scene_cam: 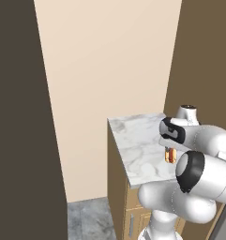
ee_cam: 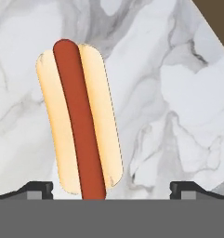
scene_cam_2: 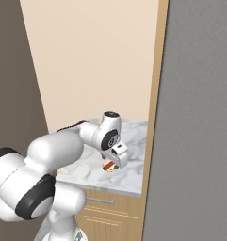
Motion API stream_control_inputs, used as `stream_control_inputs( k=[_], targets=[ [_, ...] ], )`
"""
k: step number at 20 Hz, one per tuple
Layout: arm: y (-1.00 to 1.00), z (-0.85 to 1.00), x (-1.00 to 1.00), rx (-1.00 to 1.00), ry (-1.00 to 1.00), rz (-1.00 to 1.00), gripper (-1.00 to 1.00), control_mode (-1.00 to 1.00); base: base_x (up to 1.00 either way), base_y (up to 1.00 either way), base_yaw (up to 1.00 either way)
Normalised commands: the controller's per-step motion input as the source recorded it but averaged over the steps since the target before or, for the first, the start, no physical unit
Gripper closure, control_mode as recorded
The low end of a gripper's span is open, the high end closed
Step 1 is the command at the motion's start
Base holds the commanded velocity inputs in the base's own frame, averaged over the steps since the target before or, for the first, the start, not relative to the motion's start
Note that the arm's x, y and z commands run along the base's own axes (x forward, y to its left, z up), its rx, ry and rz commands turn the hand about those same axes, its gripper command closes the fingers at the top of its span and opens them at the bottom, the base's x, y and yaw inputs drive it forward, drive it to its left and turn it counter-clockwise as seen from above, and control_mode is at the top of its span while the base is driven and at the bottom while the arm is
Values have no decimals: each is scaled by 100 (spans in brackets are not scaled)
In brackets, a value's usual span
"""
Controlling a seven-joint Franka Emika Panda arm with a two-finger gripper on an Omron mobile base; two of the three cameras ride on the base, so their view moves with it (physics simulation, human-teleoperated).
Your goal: Store the hot dog in the freezer for long-term storage. Close the freezer door after placing the cooked food.
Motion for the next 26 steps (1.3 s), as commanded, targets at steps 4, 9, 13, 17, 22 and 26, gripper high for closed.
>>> stream_control_inputs(
  k=[4,9,13,17,22,26],
  targets=[
    [2,-25,0,0,0,4,-100,-100,0,0,0],
    [1,-23,4,1,0,3,-100,-100,0,0,0],
    [0,-11,10,0,0,2,-100,-100,0,0,0],
    [0,-13,8,0,0,1,-100,-100,0,0,0],
    [4,-17,7,0,0,0,-100,-100,0,0,0],
    [1,-17,3,0,0,0,100,-100,0,0,0]
  ],
)
